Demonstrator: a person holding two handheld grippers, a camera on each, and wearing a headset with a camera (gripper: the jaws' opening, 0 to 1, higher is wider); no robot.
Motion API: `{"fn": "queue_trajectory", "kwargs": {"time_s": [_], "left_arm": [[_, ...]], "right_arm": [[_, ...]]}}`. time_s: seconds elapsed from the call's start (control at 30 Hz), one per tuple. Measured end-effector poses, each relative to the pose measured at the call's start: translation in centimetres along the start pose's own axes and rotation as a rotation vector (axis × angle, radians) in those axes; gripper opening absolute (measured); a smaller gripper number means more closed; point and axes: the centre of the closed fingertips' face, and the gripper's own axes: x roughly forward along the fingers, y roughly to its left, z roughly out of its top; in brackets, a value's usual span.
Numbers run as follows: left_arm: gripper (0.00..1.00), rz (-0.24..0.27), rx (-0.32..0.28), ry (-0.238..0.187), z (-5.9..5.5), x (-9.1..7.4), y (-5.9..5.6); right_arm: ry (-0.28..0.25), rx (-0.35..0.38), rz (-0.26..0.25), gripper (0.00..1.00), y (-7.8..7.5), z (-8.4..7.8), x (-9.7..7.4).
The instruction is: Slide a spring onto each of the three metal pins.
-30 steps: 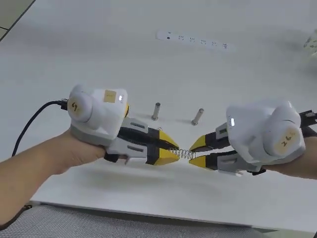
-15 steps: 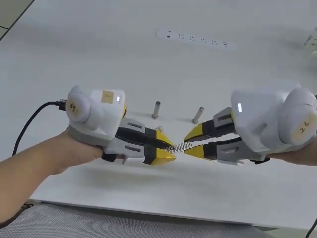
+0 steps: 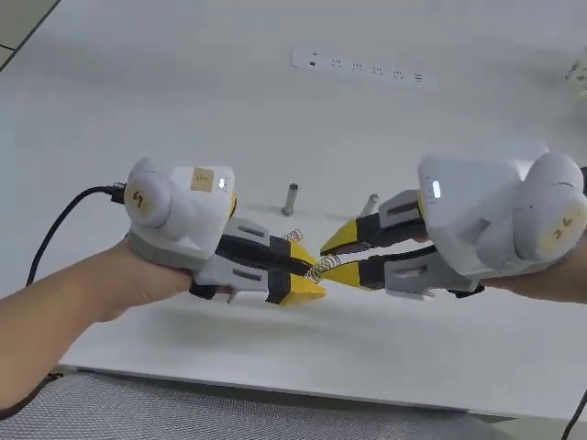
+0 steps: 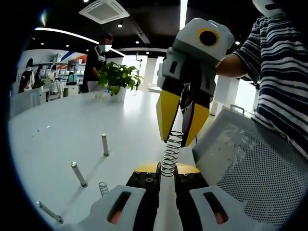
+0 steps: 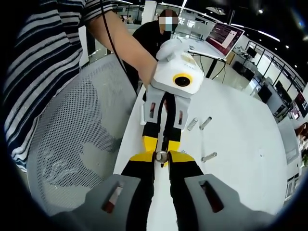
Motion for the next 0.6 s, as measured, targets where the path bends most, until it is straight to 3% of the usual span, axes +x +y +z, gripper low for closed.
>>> {"fn": "queue_trajectory", "kwargs": {"time_s": [0.27, 0.6], "left_arm": [[0.08, 0.003, 0.003, 0.007, -0.1, -0.1, 0.0], [0.08, 0.006, 0.008, 0.005, 0.1, -0.1, 0.0]], "right_arm": [[-0.017, -0.013, -0.011, 0.12, -0.3, 0.5, 0.4], [-0.07, 0.029, -0.032, 0.12, -0.5, 1.1, 0.6]]}}
